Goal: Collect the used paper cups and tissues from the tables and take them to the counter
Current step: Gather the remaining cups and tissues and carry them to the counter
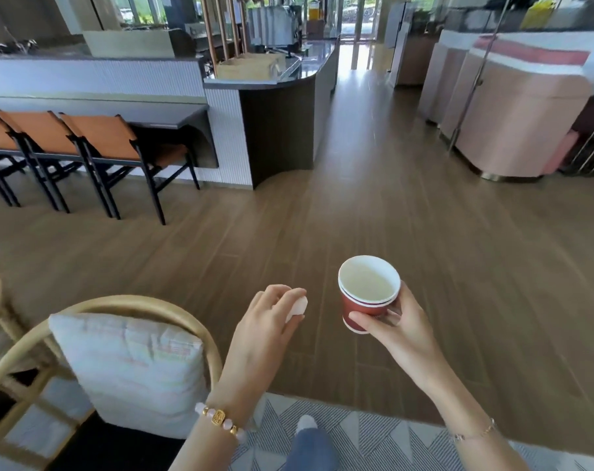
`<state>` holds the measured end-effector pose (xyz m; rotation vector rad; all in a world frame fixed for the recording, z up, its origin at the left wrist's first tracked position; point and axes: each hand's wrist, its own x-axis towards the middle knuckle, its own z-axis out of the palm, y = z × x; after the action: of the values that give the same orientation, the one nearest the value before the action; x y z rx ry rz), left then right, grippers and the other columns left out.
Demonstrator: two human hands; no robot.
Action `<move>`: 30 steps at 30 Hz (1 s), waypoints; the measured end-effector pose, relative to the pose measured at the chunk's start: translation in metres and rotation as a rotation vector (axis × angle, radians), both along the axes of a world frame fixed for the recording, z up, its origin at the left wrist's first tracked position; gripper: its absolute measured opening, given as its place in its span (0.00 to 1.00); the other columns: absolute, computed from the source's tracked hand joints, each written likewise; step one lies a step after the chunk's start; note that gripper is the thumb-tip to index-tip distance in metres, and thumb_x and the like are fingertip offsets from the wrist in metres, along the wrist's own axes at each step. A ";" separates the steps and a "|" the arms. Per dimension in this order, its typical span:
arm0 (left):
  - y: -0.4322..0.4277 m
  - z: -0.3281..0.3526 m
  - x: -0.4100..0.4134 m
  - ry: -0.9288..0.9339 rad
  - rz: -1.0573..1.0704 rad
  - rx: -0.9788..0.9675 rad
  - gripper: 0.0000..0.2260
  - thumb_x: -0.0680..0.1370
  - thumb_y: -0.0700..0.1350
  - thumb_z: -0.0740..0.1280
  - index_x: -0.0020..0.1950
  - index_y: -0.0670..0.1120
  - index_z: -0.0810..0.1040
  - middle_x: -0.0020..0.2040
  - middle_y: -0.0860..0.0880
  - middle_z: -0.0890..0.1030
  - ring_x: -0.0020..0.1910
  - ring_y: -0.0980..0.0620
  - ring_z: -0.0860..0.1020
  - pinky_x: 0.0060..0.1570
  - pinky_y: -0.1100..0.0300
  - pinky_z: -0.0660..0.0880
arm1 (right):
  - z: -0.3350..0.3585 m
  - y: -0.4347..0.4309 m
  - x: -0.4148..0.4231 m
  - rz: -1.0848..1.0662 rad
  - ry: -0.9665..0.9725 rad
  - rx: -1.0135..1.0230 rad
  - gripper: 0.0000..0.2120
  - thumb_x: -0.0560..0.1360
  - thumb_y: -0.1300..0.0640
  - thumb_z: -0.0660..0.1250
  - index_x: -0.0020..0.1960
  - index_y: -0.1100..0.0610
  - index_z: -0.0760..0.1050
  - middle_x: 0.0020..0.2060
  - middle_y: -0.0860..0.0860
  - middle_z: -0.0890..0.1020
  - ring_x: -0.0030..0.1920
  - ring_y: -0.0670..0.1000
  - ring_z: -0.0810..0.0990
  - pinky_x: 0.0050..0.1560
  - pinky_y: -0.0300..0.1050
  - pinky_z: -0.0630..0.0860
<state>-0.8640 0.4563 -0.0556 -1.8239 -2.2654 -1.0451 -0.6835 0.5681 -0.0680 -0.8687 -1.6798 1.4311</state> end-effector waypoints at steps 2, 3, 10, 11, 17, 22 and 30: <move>0.027 -0.001 -0.016 0.010 0.004 -0.004 0.14 0.72 0.39 0.72 0.58 0.46 0.79 0.53 0.49 0.79 0.50 0.49 0.77 0.41 0.56 0.77 | -0.001 0.028 -0.016 -0.006 -0.001 0.004 0.27 0.65 0.61 0.78 0.58 0.42 0.73 0.52 0.40 0.83 0.53 0.42 0.82 0.48 0.31 0.76; 0.041 -0.001 -0.026 0.016 0.008 -0.004 0.14 0.72 0.39 0.72 0.58 0.46 0.79 0.53 0.49 0.79 0.50 0.49 0.77 0.42 0.57 0.76 | -0.002 0.042 -0.025 -0.005 0.002 0.007 0.27 0.65 0.61 0.78 0.58 0.43 0.73 0.52 0.41 0.83 0.53 0.42 0.82 0.48 0.31 0.76; 0.148 0.010 -0.122 -0.006 0.067 0.039 0.15 0.72 0.38 0.72 0.58 0.46 0.79 0.53 0.51 0.78 0.49 0.50 0.77 0.41 0.59 0.74 | 0.011 0.154 -0.116 0.053 0.033 -0.018 0.28 0.66 0.65 0.77 0.60 0.46 0.73 0.53 0.44 0.82 0.53 0.43 0.81 0.44 0.32 0.77; 0.163 0.014 -0.136 -0.007 0.070 0.042 0.15 0.72 0.38 0.72 0.58 0.46 0.79 0.53 0.51 0.78 0.49 0.50 0.77 0.41 0.59 0.73 | 0.014 0.169 -0.131 0.057 0.031 -0.015 0.28 0.66 0.64 0.77 0.61 0.46 0.73 0.53 0.43 0.82 0.53 0.43 0.81 0.45 0.32 0.77; 0.228 0.021 -0.207 -0.009 0.099 0.049 0.15 0.72 0.38 0.72 0.58 0.46 0.78 0.53 0.51 0.78 0.49 0.50 0.76 0.40 0.58 0.76 | 0.016 0.239 -0.208 0.098 0.028 -0.019 0.27 0.66 0.64 0.77 0.60 0.46 0.73 0.52 0.43 0.83 0.53 0.44 0.82 0.45 0.32 0.77; 0.254 0.016 -0.261 -0.025 0.197 0.061 0.15 0.72 0.38 0.72 0.58 0.46 0.78 0.52 0.51 0.78 0.48 0.49 0.76 0.39 0.55 0.77 | 0.016 0.286 -0.286 0.196 -0.011 -0.002 0.28 0.65 0.60 0.78 0.60 0.44 0.72 0.53 0.41 0.82 0.54 0.42 0.81 0.48 0.33 0.77; 0.286 0.008 -0.376 -0.026 0.453 0.066 0.14 0.73 0.39 0.72 0.57 0.46 0.78 0.52 0.52 0.78 0.48 0.51 0.76 0.40 0.56 0.77 | 0.008 0.357 -0.446 0.442 -0.029 0.045 0.30 0.62 0.52 0.79 0.60 0.42 0.72 0.54 0.41 0.81 0.55 0.43 0.80 0.53 0.36 0.77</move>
<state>-1.2402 0.7427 -0.0476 -1.1896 -2.4543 -1.0431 -1.1295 0.9249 -0.0605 -0.5106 -2.0026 1.6635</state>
